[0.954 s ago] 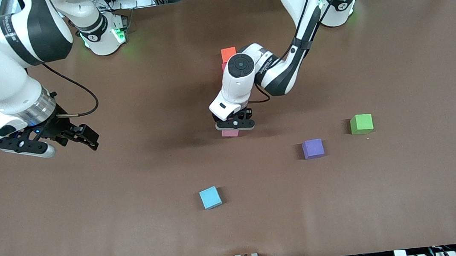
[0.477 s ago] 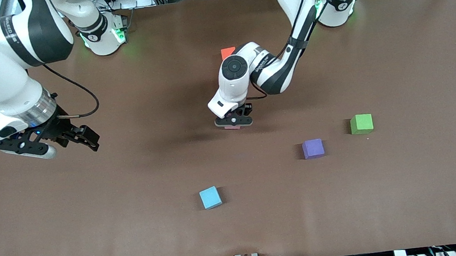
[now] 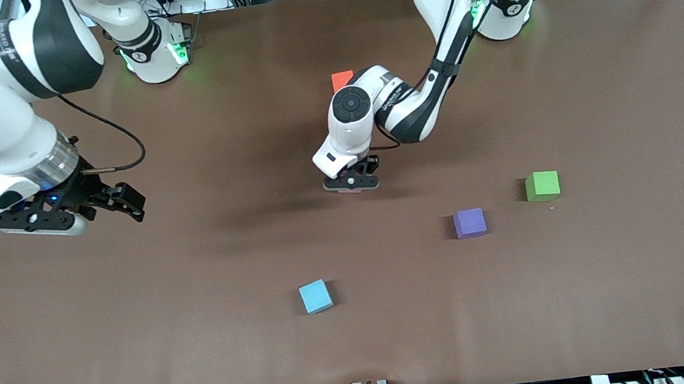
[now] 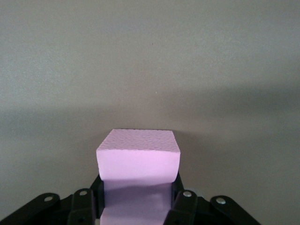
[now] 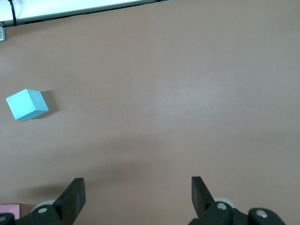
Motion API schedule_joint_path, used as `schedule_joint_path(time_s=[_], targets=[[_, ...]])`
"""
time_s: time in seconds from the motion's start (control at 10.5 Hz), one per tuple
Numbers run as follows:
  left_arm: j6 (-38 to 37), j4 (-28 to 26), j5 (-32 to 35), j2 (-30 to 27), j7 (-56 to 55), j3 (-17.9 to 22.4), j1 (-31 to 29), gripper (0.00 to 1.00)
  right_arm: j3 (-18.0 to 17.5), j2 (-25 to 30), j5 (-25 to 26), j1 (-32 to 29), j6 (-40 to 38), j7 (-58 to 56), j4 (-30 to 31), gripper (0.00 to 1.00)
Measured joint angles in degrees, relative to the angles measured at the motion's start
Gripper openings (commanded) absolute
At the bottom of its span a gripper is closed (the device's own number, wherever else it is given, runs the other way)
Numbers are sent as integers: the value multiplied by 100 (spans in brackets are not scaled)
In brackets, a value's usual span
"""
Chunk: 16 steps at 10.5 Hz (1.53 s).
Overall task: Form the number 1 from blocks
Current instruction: 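Place the pink cube beside the purple cube while the right gripper withdraws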
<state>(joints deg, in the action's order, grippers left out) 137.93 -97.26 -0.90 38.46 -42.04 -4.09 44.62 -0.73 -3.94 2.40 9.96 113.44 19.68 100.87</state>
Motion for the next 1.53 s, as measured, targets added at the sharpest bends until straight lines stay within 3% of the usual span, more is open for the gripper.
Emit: schedule_joint_path(time_s=[0.38,0.57,0.86,0.95,1.05,1.53], targets=[[-24,-9,0,10,0,1,20,0,40,-55,-2,-359,-785,-673,-609,100],[-131,1,0,5,0,1,22,12,130,-101,-7,-367,-877,-1064,-741,100],[-207,6,0,-1,0,1,22,22,402,-131,-298,-373,-908,-1872,-759,100],[-209,6,0,-1,0,1,22,46,480,-132,-375,-376,-982,-2043,-803,100],[-210,6,0,-1,0,1,23,99,505,-133,-394,-376,-1054,-2115,-859,100],[-306,-53,-9,52,-1,22,20,100,501,-136,-402,-376,-1094,-2138,-899,100]])
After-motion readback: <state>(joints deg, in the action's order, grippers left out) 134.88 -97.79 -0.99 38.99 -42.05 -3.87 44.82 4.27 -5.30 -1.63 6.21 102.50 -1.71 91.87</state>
